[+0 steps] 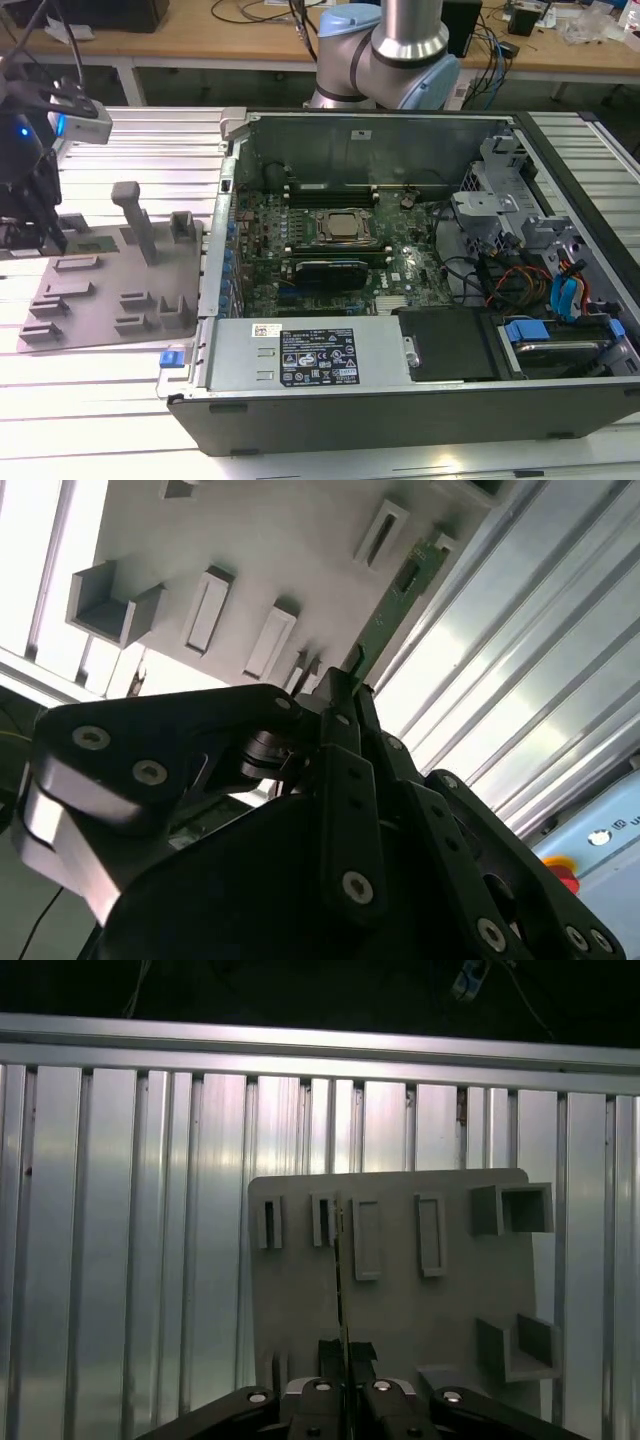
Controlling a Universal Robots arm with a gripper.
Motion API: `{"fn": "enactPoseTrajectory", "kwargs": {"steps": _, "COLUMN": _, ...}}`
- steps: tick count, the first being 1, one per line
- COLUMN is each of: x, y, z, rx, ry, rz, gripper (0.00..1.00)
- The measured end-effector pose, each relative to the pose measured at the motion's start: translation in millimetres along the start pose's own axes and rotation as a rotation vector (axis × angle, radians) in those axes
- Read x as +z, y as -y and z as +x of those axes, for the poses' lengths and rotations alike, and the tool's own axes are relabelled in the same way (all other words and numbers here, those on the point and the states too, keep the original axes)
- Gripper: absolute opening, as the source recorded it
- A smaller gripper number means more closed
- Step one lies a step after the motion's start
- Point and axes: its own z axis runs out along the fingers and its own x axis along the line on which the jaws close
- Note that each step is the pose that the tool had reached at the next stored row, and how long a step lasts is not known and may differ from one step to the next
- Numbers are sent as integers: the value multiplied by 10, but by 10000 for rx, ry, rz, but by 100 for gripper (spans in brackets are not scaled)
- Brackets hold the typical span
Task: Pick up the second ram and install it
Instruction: 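Pick up the second ram and move it above second insertion slot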
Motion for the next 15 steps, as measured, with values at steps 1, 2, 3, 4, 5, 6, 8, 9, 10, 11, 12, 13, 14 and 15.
{"fn": "enactPoseTrajectory", "kwargs": {"steps": 1, "x": -24, "y": -1, "z": -1, "rx": 0, "ry": 0, "rz": 0, "gripper": 11}}
{"fn": "enactPoseTrajectory", "kwargs": {"steps": 2, "x": -64, "y": -3, "z": -3, "rx": 0, "ry": 0, "rz": 1, "gripper": 11}}
{"fn": "enactPoseTrajectory", "kwargs": {"steps": 3, "x": -100, "y": -4, "z": -4, "rx": 0, "ry": 0, "rz": 0, "gripper": 11}}
{"fn": "enactPoseTrajectory", "kwargs": {"steps": 4, "x": -147, "y": -7, "z": -6, "rx": 1, "ry": 0, "rz": 0, "gripper": 11}}
{"fn": "enactPoseTrajectory", "kwargs": {"steps": 5, "x": -178, "y": -8, "z": -7, "rx": 0, "ry": 0, "rz": 1, "gripper": 11}}
{"fn": "enactPoseTrajectory", "kwargs": {"steps": 6, "x": -208, "y": -9, "z": -8, "rx": 0, "ry": 0, "rz": 0, "gripper": 11}}
{"fn": "enactPoseTrajectory", "kwargs": {"steps": 8, "x": -259, "y": -11, "z": -10, "rx": 0, "ry": 0, "rz": 0, "gripper": 11}}
{"fn": "enactPoseTrajectory", "kwargs": {"steps": 9, "x": -273, "y": -12, "z": -11, "rx": 0, "ry": 1, "rz": 0, "gripper": 11}}
{"fn": "enactPoseTrajectory", "kwargs": {"steps": 10, "x": -289, "y": -13, "z": -11, "rx": 0, "ry": 0, "rz": 0, "gripper": 11}}
{"fn": "enactPoseTrajectory", "kwargs": {"steps": 11, "x": -313, "y": -14, "z": -12, "rx": 0, "ry": 0, "rz": 0, "gripper": 11}}
{"fn": "enactPoseTrajectory", "kwargs": {"steps": 12, "x": -328, "y": -14, "z": -13, "rx": 0, "ry": 0, "rz": 0, "gripper": 11}}
{"fn": "enactPoseTrajectory", "kwargs": {"steps": 13, "x": -362, "y": -16, "z": -14, "rx": 0, "ry": 1, "rz": 0, "gripper": 11}}
{"fn": "enactPoseTrajectory", "kwargs": {"steps": 14, "x": -403, "y": -17, "z": -16, "rx": 0, "ry": 0, "rz": -1, "gripper": 11}}
{"fn": "enactPoseTrajectory", "kwargs": {"steps": 15, "x": -415, "y": -18, "z": -16, "rx": 0, "ry": 0, "rz": 0, "gripper": 11}}
